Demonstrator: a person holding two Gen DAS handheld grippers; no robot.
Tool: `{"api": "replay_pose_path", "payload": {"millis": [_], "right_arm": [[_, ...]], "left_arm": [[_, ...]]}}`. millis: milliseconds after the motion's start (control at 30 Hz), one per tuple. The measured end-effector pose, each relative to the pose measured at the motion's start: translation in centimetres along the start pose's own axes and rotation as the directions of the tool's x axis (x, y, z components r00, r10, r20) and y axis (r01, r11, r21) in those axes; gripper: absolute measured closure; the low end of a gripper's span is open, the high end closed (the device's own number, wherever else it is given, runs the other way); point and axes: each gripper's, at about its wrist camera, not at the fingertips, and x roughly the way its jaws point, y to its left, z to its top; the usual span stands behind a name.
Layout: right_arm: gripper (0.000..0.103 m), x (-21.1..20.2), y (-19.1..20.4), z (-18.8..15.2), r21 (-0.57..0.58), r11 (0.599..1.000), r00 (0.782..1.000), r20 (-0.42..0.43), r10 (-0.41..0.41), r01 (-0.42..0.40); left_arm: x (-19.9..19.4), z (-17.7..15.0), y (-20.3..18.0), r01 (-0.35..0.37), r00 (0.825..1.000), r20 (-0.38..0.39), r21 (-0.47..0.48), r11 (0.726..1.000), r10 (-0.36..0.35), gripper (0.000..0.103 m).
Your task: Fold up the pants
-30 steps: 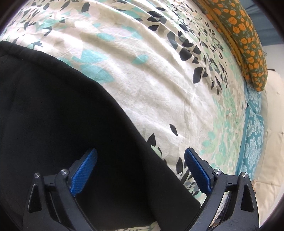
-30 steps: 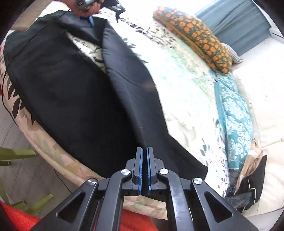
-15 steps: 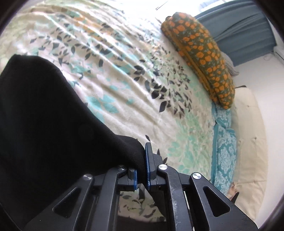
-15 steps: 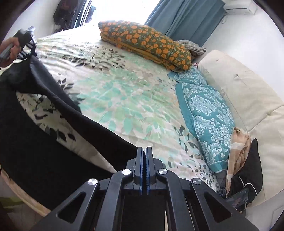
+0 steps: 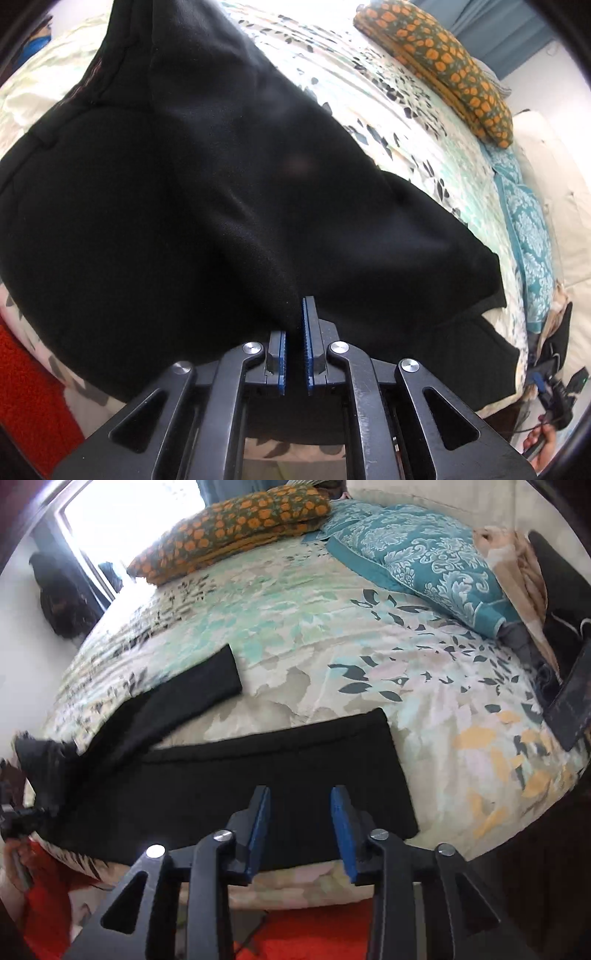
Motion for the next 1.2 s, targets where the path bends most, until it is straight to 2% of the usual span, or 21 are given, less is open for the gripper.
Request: {"api": "replay_pose_path", "payload": {"millis": [33, 67, 100, 133, 200, 300, 367, 467, 667, 900, 1033, 1100, 1200], "right_arm": [[0.037, 1.2, 0.7, 0.7, 0.065, 0.995, 0.997, 0.011, 0.077, -0.077], [0.037, 2.9, 1.7, 1.6, 0.118, 0.982, 0.989, 0.014, 0.145, -0.146], [0.037, 4.9, 2.4, 2.4, 0.164, 0.968, 0.982, 0.012, 0.188, -0.187], [0.037, 7.1, 2.8, 3.2, 0.207, 0.958, 0.980, 0.003, 0.200, -0.196], [0.037, 11.7, 3.5, 4.4, 0.269, 0.950, 0.986, -0.017, 0.168, -0.157], [0.037, 16.6, 3.9, 5.4, 0.316, 0.948, 0.997, -0.058, 0.055, -0.034], [0.036, 18.2, 4.0, 5.5, 0.349, 0.937, 0.997, -0.061, 0.050, -0.025], [0.030, 18.5, 4.4, 5.8, 0.351, 0.935, 0.998, -0.037, 0.059, -0.043], [0.030, 17.7, 2.7, 6.4, 0.333, 0.933, 0.987, -0.023, 0.156, -0.140], [0.030, 17.2, 0.1, 6.5, 0.383, 0.898, 0.972, -0.006, 0.234, -0.214], [0.030, 18.6, 0.9, 6.9, 0.379, 0.893, 0.955, -0.067, 0.288, -0.243], [0.030, 19.4, 2.3, 7.2, 0.338, 0.915, 0.959, -0.100, 0.266, -0.218], [0.034, 20.4, 3.7, 7.7, 0.298, 0.944, 0.978, -0.105, 0.181, -0.142]], "left_arm": [[-0.2, 0.2, -0.2, 0.004, 1.000, 0.011, 0.002, 1.000, -0.004, 0.097], [-0.3, 0.4, -0.2, 0.006, 1.000, 0.020, -0.001, 1.000, -0.006, 0.097], [-0.3, 0.5, -0.1, 0.006, 1.000, 0.025, -0.006, 1.000, -0.006, 0.097], [-0.3, 0.7, -0.1, 0.009, 1.000, 0.024, -0.014, 1.000, -0.008, 0.097], [-0.3, 0.7, 0.4, 0.015, 1.000, 0.018, -0.032, 0.999, -0.015, 0.097], [-0.6, 0.3, 0.5, 0.012, 1.000, 0.016, -0.031, 0.999, -0.012, 0.097], [-0.7, 0.0, 0.3, 0.006, 1.000, 0.020, -0.019, 1.000, -0.005, 0.097], [-0.5, -0.1, 0.8, -0.006, 1.000, 0.014, -0.011, 1.000, 0.006, 0.097], [-0.3, -0.2, 0.7, -0.019, 1.000, 0.012, 0.007, 1.000, 0.019, 0.097], [-0.2, -0.3, 0.0, -0.030, 0.999, 0.020, 0.020, 0.999, 0.030, 0.097], [-0.1, -0.5, -0.2, -0.040, 0.999, 0.024, 0.033, 0.999, 0.039, 0.097], [0.1, -0.5, -0.2, -0.043, 0.999, 0.021, 0.034, 0.999, 0.042, 0.097], [0.3, -0.4, -0.3, -0.050, 0.999, 0.019, 0.036, 0.998, 0.049, 0.097]]}}
